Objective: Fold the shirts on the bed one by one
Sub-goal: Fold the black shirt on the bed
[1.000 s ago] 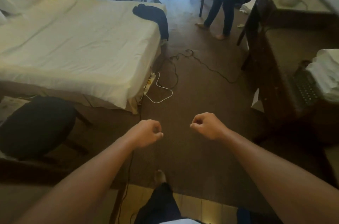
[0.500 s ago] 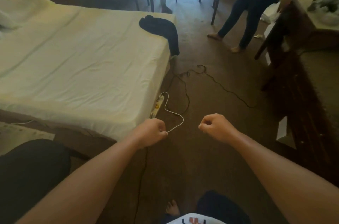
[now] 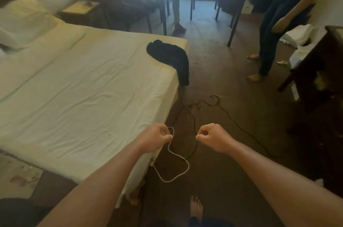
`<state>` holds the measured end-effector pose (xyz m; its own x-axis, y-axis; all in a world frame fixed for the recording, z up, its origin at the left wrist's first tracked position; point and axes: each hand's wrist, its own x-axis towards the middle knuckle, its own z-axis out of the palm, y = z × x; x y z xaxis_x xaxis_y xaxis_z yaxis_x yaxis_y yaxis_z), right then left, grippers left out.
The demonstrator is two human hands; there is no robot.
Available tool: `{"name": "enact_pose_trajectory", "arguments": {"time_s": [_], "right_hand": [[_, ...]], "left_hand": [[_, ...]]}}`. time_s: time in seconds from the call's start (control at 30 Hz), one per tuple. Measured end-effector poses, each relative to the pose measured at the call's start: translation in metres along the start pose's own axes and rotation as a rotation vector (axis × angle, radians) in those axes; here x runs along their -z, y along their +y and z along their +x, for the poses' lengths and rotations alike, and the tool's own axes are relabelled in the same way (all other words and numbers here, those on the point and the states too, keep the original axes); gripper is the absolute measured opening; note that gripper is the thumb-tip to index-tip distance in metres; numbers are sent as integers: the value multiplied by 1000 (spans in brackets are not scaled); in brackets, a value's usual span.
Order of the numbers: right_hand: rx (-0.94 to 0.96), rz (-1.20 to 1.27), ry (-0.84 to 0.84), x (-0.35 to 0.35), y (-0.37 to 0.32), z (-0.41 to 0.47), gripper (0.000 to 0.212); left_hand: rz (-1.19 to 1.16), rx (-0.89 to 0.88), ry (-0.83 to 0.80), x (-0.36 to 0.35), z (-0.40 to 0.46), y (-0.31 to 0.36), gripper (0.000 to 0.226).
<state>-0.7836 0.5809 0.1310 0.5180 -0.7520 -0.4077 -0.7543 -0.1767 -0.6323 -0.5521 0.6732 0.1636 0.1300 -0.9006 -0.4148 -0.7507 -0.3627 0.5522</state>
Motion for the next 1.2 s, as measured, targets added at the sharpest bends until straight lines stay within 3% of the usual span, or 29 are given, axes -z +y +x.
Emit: {"name": "enact_pose_trajectory", "arguments": {"time_s": [0.43, 0.7, 0.9, 1.2], "right_hand": [[160, -221, -84, 90, -78, 240, 10], [100, -274, -27, 137, -135, 391, 12], [111, -273, -76, 150, -162, 494, 12], [157, -349, -183, 173, -192, 686, 15]], "left_hand": [[41, 27, 27, 125, 197, -21, 16], [88, 66, 5, 234, 328, -60, 23], [93, 67, 21, 296, 414, -66, 26], [-60, 187, 96, 350, 571, -84, 26]]}}
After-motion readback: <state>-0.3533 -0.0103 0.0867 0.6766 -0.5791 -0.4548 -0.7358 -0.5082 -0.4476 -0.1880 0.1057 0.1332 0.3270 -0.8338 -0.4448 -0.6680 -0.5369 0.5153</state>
